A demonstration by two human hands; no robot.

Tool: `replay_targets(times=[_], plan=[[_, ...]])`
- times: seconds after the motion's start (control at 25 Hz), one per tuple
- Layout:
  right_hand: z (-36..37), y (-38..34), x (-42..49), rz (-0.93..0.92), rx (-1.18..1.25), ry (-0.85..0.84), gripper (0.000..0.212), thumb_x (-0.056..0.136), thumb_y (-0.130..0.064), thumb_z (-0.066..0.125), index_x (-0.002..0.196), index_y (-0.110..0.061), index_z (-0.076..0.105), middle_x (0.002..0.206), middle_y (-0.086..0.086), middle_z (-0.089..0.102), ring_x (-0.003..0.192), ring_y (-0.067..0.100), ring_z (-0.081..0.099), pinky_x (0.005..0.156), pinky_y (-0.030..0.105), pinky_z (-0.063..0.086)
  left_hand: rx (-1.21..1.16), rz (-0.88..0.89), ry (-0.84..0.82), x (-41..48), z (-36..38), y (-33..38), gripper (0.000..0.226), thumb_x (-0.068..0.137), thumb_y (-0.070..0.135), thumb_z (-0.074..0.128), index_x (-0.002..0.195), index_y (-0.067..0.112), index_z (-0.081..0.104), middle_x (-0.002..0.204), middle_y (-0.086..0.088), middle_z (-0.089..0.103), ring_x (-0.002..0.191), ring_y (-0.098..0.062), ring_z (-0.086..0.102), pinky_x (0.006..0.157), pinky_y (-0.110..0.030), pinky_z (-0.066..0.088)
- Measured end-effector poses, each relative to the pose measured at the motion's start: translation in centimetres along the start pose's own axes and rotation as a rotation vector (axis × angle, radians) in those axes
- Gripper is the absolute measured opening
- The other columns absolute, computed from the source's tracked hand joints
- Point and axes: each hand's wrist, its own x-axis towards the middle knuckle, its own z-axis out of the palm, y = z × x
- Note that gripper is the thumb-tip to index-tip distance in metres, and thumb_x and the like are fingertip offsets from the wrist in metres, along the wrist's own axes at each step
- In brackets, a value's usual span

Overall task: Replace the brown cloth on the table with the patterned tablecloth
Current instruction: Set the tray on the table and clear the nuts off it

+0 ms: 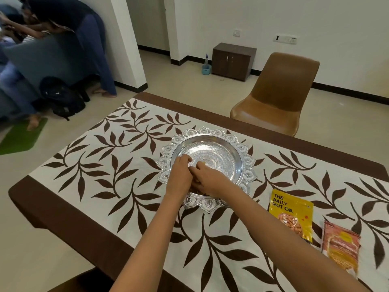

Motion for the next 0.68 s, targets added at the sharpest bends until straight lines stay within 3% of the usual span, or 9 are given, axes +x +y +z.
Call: replay_targets(times=[0.12,0.24,0.36,0.48,0.56,0.68], plan=[[-0.3,-0.3,0.6,-0.020,-0.071,-0.029,0.039,0.096,-0.029,0.051,0.130,-0.012,0.042,0.105,0.013,0.047,0.078,0.030,0.056,0.065,0.041,0.050,-0.165,-0.057,0.067,0.1,-0.2,0.3,0.027,0.097,0.006,0.033,0.113,0.011,0.055,0.114,-0.005,0.056,0.103,-0.016,0.054,0.085,-0.030,0.048],[0.1,-0.3,1.3,0.062,-0.089,-0.016,0.022,0.097,-0.019,0.047,0.117,-0.009,0.047,0.095,0.012,0.049,0.077,0.032,0.058,0.063,0.040,0.048,-0.391,-0.208,0.098,0.8,-0.4,0.4,0.025,0.100,0.015,0.036,0.105,0.016,0.060,0.110,-0.001,0.062,0.105,-0.016,0.058,0.090,-0.033,0.050],[0.1,-0.3,1.6,0.226,0.257,0.169,0.009,0.096,-0.015,0.045,0.093,-0.009,0.050,0.080,0.008,0.054,0.069,0.025,0.056,0.061,0.036,0.045,-0.822,-0.472,0.016,1.3,-0.3,1.4,0.024,0.100,0.024,0.037,0.100,0.022,0.061,0.109,-0.001,0.063,0.098,-0.016,0.059,0.084,-0.034,0.050],[-1.2,-1.2,1.9,0.368,0.666,0.461,0.020,0.097,-0.016,0.047,0.078,-0.012,0.048,0.066,-0.004,0.052,0.056,0.002,0.046,0.053,0.018,0.037,-1.237,-0.678,-0.065,1.3,0.1,2.9,0.033,0.102,0.035,0.034,0.100,0.016,0.061,0.095,-0.003,0.063,0.085,-0.016,0.057,0.071,-0.030,0.046],[-2.3,-2.0,2.2,0.368,0.776,0.552,0.023,0.098,-0.016,0.047,0.076,-0.012,0.048,0.065,-0.004,0.053,0.054,0.000,0.045,0.050,0.013,0.035,-1.400,-0.765,-0.111,1.3,0.5,3.9,0.043,0.102,0.044,0.031,0.103,0.014,0.063,0.097,-0.005,0.065,0.089,-0.018,0.060,0.072,-0.030,0.048],[-2.7,-2.8,2.5,0.304,0.772,0.554,0.028,0.100,-0.019,0.045,0.072,-0.015,0.046,0.066,-0.001,0.050,0.057,0.006,0.042,0.052,0.014,0.033,-1.639,-0.824,-0.130,1.1,0.8,5.3,0.042,0.099,0.044,0.037,0.100,0.013,0.065,0.094,-0.007,0.068,0.093,-0.021,0.063,0.074,-0.033,0.050]])
